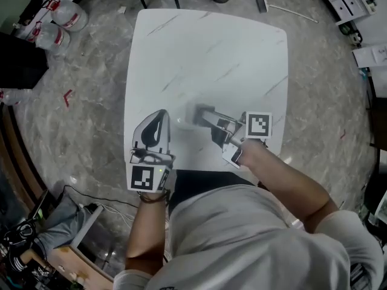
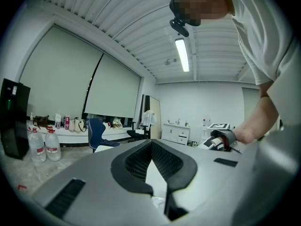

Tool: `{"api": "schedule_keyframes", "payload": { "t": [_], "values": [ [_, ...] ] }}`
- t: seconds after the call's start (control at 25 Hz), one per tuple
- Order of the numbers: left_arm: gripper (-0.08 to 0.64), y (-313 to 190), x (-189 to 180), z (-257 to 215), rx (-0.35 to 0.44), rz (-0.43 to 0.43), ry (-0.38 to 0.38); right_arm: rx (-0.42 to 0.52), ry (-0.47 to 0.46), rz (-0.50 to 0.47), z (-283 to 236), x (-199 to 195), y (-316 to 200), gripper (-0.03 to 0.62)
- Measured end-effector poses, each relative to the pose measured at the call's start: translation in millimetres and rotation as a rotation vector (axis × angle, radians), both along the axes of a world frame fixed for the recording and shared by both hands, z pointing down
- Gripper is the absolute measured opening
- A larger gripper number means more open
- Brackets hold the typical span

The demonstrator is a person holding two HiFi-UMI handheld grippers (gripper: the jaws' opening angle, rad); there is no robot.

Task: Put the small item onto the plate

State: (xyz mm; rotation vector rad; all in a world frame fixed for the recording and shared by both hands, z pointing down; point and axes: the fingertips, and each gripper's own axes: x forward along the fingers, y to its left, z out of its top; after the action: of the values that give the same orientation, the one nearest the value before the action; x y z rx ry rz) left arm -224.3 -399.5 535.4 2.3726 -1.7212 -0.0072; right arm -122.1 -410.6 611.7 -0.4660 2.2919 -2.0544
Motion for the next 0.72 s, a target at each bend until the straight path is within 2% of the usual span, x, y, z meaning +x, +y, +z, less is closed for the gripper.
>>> {"api": "schedule_keyframes", "payload": {
  "t": [0.4, 0.72],
  "values": [
    [0.006, -19, -10, 93, -0.078, 0.045, 0.027, -0.071, 0.109, 0.030, 108, -18, -14, 0.098],
    [0.006, -18, -11, 122, -0.103, 0.065, 0.048, -0.133, 0.224, 0.013, 151, -28, -6, 0.100]
  ]
}}
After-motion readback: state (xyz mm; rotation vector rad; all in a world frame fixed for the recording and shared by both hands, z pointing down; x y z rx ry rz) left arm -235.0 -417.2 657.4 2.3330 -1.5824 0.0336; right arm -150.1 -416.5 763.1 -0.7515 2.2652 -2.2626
